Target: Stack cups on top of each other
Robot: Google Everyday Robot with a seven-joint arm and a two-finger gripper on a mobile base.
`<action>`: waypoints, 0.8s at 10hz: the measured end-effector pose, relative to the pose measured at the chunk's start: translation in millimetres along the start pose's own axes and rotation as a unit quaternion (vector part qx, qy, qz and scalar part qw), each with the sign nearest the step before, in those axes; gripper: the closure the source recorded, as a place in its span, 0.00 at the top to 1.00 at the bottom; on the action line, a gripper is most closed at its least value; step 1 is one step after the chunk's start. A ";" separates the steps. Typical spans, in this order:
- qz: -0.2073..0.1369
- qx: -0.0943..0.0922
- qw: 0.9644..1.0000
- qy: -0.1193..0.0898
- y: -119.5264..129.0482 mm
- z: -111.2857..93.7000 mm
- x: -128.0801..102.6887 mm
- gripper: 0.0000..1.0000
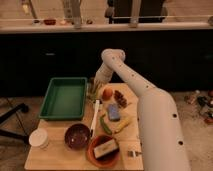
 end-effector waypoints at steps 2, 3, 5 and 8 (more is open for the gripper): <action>0.002 0.000 1.000 0.000 -0.3 0.3 0.5 0.73; 0.002 0.000 1.000 0.000 -0.3 0.7 0.8 0.78; 0.002 0.001 1.000 0.000 -1.9 1.6 0.6 0.80; 0.002 0.001 1.000 0.000 -2.3 2.1 0.4 0.80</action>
